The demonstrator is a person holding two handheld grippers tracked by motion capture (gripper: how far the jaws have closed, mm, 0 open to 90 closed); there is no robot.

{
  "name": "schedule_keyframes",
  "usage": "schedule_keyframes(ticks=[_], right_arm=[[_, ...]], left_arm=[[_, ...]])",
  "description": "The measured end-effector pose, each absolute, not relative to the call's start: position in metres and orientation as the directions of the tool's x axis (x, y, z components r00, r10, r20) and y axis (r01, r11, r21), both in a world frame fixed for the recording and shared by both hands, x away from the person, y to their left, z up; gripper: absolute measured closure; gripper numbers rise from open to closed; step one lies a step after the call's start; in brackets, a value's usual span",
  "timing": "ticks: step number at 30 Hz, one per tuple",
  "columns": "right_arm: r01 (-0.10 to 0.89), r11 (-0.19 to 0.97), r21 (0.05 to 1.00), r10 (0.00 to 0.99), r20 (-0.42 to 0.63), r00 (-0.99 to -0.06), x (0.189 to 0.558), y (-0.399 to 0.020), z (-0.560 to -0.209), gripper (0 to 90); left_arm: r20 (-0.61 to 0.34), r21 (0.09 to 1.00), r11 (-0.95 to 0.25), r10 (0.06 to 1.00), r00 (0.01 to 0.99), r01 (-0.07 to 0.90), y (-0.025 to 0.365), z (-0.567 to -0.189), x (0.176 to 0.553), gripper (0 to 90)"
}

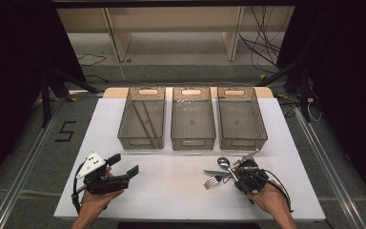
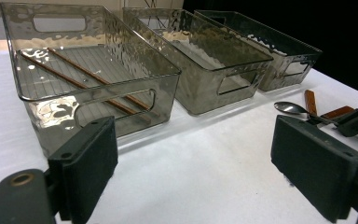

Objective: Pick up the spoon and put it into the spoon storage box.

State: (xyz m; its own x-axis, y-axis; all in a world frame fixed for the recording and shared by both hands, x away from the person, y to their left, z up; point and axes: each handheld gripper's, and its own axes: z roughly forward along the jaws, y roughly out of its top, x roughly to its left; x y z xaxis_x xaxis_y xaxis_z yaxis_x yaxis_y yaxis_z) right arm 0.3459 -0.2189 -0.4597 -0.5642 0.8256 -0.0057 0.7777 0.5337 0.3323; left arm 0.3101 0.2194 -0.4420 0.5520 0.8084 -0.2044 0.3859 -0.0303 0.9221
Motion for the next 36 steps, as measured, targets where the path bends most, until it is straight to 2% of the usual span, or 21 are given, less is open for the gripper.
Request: schedule_keyframes(ticks=[14, 24, 25, 27, 36], right_arm=[[0.765, 0.540, 0.350, 0.813, 0.016, -0.581, 0.344, -0.221, -0.456, 85.3], [0.735, 0.531, 0.421, 0.797, 0.047, -0.602, 0.341, -0.222, -0.440, 86.5], [0.730, 0.529, 0.434, 0.794, 0.052, -0.606, 0.341, -0.222, -0.438, 90.0], [0.720, 0.521, 0.459, 0.789, 0.063, -0.611, 0.341, -0.221, -0.433, 90.0], [0.690, 0.541, 0.481, 0.762, 0.068, -0.644, 0.346, -0.211, -0.424, 90.0]], left_arm=[[-0.206, 0.922, -0.028, 0.808, 0.552, 0.385, 0.220, -0.442, 0.310, 13.9], [-0.206, 0.922, -0.027, 0.809, 0.550, 0.385, 0.220, -0.442, 0.310, 13.9], [-0.206, 0.922, -0.027, 0.810, 0.549, 0.386, 0.220, -0.442, 0.310, 13.9], [-0.207, 0.922, -0.025, 0.812, 0.547, 0.386, 0.220, -0.442, 0.310, 13.9], [-0.205, 0.923, -0.026, 0.812, 0.547, 0.384, 0.220, -0.442, 0.310, 13.9]])
